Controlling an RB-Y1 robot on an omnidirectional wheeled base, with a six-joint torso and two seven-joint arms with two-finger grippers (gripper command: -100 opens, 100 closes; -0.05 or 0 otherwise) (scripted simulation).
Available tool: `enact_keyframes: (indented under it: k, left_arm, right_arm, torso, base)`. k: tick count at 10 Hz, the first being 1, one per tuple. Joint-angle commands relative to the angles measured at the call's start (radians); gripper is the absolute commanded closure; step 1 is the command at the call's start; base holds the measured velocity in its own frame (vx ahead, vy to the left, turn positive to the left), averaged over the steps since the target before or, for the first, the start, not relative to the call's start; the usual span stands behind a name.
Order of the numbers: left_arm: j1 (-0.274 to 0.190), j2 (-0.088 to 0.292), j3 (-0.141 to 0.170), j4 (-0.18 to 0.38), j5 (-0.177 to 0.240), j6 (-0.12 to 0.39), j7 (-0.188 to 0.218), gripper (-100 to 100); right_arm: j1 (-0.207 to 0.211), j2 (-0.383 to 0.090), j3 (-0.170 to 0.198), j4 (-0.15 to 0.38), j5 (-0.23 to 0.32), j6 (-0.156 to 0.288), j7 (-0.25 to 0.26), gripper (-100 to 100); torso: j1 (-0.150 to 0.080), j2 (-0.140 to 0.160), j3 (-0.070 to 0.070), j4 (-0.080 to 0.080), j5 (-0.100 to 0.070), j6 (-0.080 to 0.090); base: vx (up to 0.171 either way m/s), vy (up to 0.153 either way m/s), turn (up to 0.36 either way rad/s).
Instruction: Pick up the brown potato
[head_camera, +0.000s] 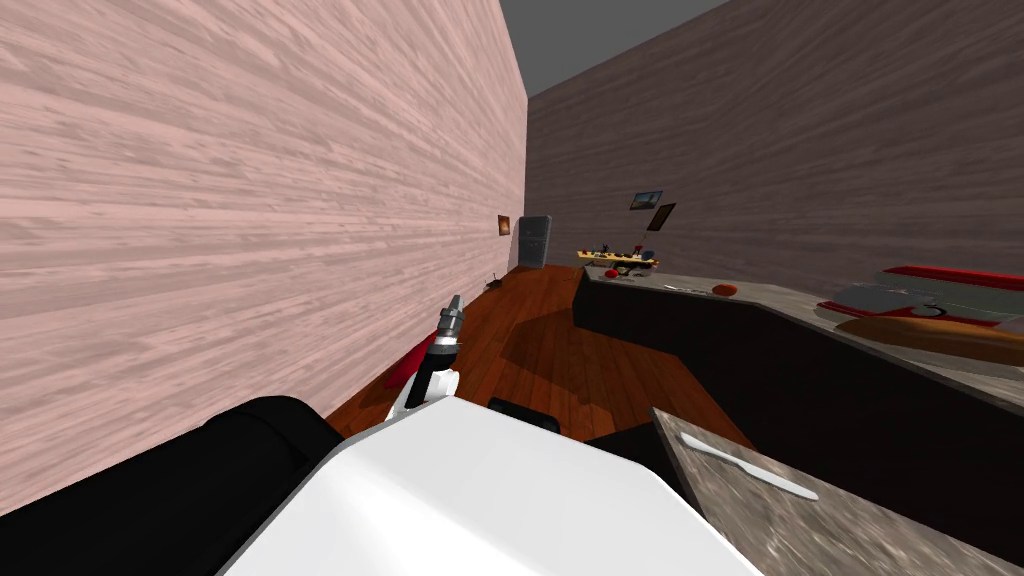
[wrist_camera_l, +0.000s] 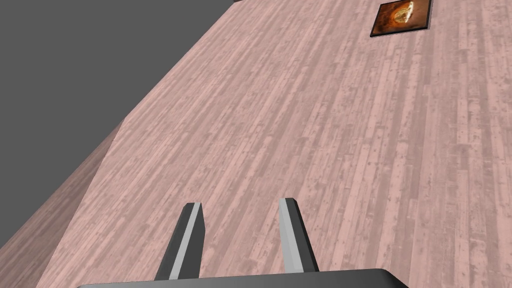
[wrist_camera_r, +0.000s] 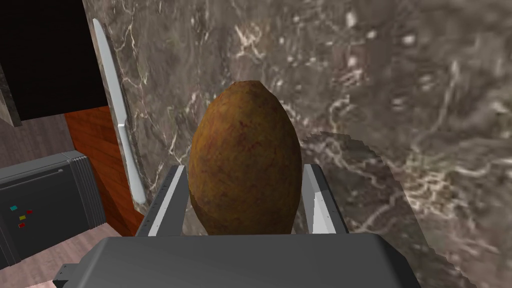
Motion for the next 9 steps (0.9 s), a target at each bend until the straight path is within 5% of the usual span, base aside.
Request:
enact_keyframes:
  k: [1,3,4,5,8,9]
  left_arm:
    - [0.0,0.0,0.0,0.0,0.0,0.0,0.0,0]
    - [0.0,0.0,0.0,0.0,0.0,0.0,0.0,0]
    - [0.0,0.0,0.0,0.0,0.0,0.0,0.0,0]
    - [0.0,0.0,0.0,0.0,0.0,0.0,0.0,0]
    - [0.0,0.0,0.0,0.0,0.0,0.0,0.0,0]
    - [0.0,0.0,0.0,0.0,0.0,0.0,0.0,0]
  right_arm:
    - [0.0,0.0,0.0,0.0,0.0,0.0,0.0,100]
    - [0.0,0.0,0.0,0.0,0.0,0.0,0.0,100]
    - [0.0,0.0,0.0,0.0,0.0,0.0,0.0,0]
    - [0.028,-0.009,-0.006,-0.013,0.015,0.015,-0.013,100]
    - [0.052,-0.013,-0.012,-0.028,0.024,0.022,-0.017,100]
    - [0.054,-0.013,-0.013,-0.03,0.024,0.023,-0.018,0]
  torso:
    - [0.0,0.0,0.0,0.0,0.0,0.0]
    - [0.0,0.0,0.0,0.0,0.0,0.0]
    - [0.0,0.0,0.0,0.0,0.0,0.0]
    - [0.0,0.0,0.0,0.0,0.0,0.0]
    - [0.001,0.0,0.0,0.0,0.0,0.001]
    - [0.0,0.0,0.0,0.0,0.0,0.0]
  base:
    - [0.0,0.0,0.0]
    - [0.0,0.0,0.0]
    - [0.0,0.0,0.0]
    - [0.007,-0.002,-0.076]
    - [0.006,0.002,-0.048]
    - [0.0,0.0,0.0]
